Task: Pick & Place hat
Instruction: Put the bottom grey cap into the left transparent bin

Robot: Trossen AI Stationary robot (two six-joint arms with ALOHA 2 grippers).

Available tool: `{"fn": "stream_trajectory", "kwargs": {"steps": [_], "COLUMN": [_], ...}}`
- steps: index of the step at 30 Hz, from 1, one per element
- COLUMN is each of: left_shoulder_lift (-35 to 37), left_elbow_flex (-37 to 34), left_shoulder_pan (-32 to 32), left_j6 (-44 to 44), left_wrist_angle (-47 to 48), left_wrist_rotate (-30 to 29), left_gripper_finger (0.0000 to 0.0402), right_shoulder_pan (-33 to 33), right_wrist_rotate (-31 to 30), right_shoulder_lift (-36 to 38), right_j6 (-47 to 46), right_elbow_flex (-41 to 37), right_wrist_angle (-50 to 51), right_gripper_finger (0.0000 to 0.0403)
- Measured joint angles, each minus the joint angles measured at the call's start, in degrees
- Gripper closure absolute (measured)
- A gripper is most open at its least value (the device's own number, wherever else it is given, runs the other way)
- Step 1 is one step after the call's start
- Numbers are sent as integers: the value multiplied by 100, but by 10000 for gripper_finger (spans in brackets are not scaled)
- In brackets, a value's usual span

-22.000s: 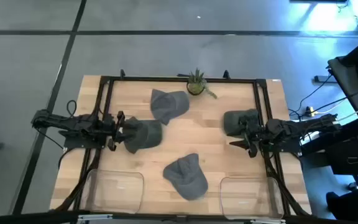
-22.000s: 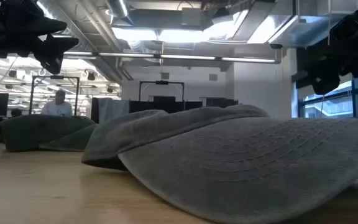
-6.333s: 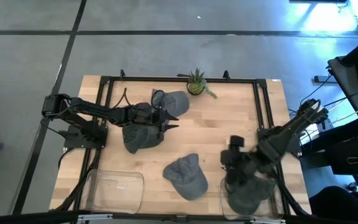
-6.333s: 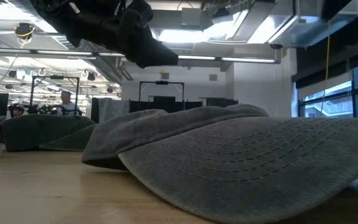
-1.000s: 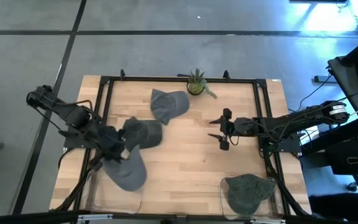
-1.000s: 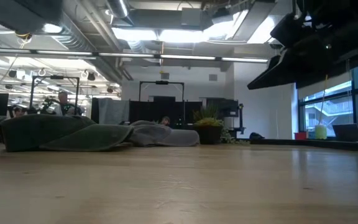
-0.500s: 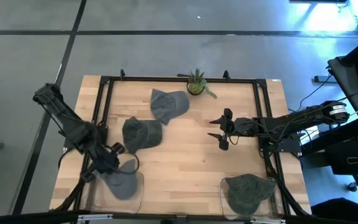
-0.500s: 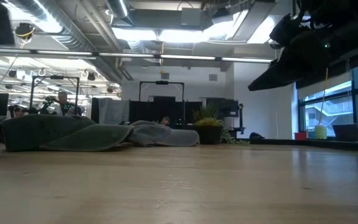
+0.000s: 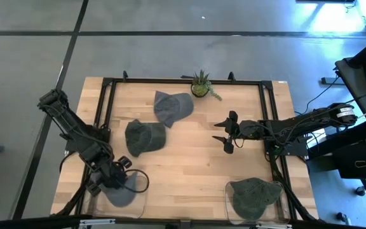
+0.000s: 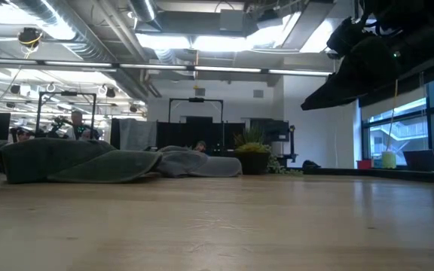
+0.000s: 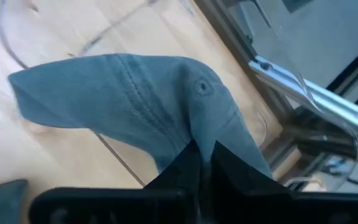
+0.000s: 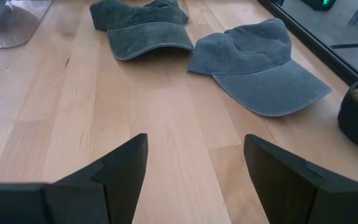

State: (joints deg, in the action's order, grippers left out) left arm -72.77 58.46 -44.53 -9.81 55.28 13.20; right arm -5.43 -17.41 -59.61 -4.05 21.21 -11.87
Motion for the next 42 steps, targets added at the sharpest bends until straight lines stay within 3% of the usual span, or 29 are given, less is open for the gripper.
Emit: {"fn": "stream_trajectory", "kwargs": {"steps": [3, 10, 22, 29, 42], "left_shoulder_lift": [0, 0, 0, 0, 0], "left_elbow_flex": [0, 0, 0, 0, 173], "left_shoulder_pan": [0, 11, -155, -155, -155], "left_j6": [-144, -108, 277, 1329, 985], "left_wrist_angle": [-148, -476, 421, 665, 862], "left_wrist_rotate": [-96, -1074, -1210, -1308, -1666], "left_gripper_finger": [383, 382, 363, 349, 253], "right_shoulder_pan": [0, 2, 2, 1, 0], "right_wrist_rotate": [0, 2, 2, 2, 4], "right_shoulder_lift": [0, 0, 0, 0, 0], "right_j6": [0, 0, 2, 6, -7], "right_elbow_flex": [0, 0, 0, 0, 0], "right_wrist_angle": [0, 16, 69, 69, 63], "right_gripper_finger": [138, 138, 138, 138, 138]}}
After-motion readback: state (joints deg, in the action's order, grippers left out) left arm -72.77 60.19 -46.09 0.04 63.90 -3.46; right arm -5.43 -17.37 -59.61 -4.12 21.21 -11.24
